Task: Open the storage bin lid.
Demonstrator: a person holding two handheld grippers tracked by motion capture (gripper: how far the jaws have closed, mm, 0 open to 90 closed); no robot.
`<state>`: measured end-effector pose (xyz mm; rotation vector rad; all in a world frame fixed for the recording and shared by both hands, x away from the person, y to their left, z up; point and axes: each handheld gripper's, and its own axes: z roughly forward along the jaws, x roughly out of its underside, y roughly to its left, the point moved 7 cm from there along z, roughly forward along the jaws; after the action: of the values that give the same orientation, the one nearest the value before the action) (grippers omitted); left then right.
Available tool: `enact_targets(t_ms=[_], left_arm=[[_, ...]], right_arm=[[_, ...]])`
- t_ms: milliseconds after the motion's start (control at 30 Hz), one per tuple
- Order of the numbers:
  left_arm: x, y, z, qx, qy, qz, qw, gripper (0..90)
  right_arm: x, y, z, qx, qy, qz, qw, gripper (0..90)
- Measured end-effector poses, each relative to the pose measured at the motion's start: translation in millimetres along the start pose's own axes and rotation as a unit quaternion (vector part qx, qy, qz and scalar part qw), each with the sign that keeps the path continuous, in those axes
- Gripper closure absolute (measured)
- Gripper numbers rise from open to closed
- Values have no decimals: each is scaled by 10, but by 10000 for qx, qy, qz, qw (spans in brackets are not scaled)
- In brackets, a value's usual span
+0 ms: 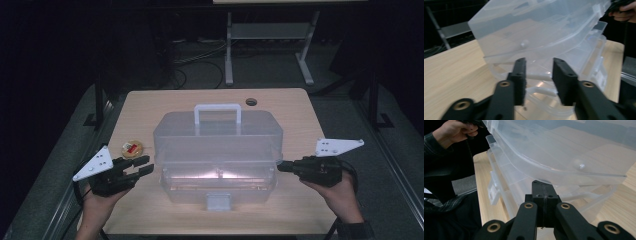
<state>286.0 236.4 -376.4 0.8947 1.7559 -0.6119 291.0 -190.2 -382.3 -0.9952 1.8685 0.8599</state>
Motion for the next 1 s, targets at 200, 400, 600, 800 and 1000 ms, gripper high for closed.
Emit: enact_targets(t_ms=[200,400,600,800,1000], left_arm=[[1,-18,94,-190,108,165,9996,457],[-31,-49,200,-334,91,339,9988,403],[-92,-64,278,-477,26,495,9976,368],[-121,-69,315,-558,-9,583,9967,354],[-154,-56,321,-542,-110,517,9971,354]], right_arm=[[-31,2,13,-12,-10,-42,10000,900],[-53,4,17,-16,-17,-58,10000,900],[-64,-3,21,6,-18,-80,10000,900],[-77,-10,18,11,-30,-102,9999,900],[-82,-28,16,66,-40,-113,9999,900]])
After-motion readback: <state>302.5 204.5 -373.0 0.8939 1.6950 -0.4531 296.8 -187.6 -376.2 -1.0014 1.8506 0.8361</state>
